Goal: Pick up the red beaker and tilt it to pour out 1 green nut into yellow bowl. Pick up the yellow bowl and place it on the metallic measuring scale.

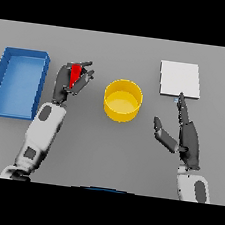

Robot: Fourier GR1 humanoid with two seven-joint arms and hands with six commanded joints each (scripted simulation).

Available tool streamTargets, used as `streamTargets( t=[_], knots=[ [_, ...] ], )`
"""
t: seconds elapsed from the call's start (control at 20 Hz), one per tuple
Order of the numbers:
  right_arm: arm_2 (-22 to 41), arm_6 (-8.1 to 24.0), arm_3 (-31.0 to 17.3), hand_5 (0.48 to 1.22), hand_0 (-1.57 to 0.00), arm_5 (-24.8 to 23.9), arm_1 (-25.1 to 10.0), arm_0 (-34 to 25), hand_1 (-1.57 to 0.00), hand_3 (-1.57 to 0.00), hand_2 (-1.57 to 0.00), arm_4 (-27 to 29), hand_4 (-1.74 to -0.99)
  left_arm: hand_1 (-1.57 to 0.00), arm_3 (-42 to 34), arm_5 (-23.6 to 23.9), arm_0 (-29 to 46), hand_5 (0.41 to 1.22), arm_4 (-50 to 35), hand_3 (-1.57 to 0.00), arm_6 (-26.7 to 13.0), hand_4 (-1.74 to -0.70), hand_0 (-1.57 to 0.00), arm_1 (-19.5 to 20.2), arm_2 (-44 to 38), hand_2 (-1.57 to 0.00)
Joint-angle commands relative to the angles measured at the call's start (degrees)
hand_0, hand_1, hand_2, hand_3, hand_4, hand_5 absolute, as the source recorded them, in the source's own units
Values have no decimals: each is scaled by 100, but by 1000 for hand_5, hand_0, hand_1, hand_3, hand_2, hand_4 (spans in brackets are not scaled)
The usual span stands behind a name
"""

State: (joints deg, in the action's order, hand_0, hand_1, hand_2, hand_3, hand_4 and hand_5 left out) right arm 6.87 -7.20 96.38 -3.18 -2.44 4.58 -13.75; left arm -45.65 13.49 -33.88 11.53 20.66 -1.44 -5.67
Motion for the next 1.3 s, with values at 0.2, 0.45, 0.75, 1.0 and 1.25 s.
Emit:
streamTargets(
  t=[0.2, 0.45, 0.75, 1.0, 1.25],
  knots=[
    [61, -26, -8, 656, 1, -159, -23, 38, 1, 1, 1, -275, -1108, -1544, -686, -156, -42, 1130, 439, -1532, -526, -1726, -1543, 366, 533, -1544],
    [85, 5, -5, 663, 1, -114, -39, 19, 1, 1, 1, -284, -1092, -1560, -973, -468, -372, 1132, 1527, -1555, -1257, -1735, -1559, 971, 1508, -1560],
    [98, -65, 61, 670, 1, -56, -85, 94, 1, 1, 1, -269, -1096, -1564, -1203, -841, -589, 1149, 2056, -1561, -1751, -1737, -1564, 1255, 2126, -1564],
    [125, -37, 43, 691, 1, -102, -52, 79, 1, 1, 1, -342, -1054, -1569, -956, -1555, -1407, 1186, 3163, -1568, -2031, -1740, -1569, 1603, 3223, -1569],
    [87, -112, -11, 681, 1, -29, -39, 42, 1, 1, 1, -204, -1063, -1570, -593, -2399, -2075, 1210, 3930, -1570, -1954, -1612, -1570, 1734, 4169, -1570]
  ],
)
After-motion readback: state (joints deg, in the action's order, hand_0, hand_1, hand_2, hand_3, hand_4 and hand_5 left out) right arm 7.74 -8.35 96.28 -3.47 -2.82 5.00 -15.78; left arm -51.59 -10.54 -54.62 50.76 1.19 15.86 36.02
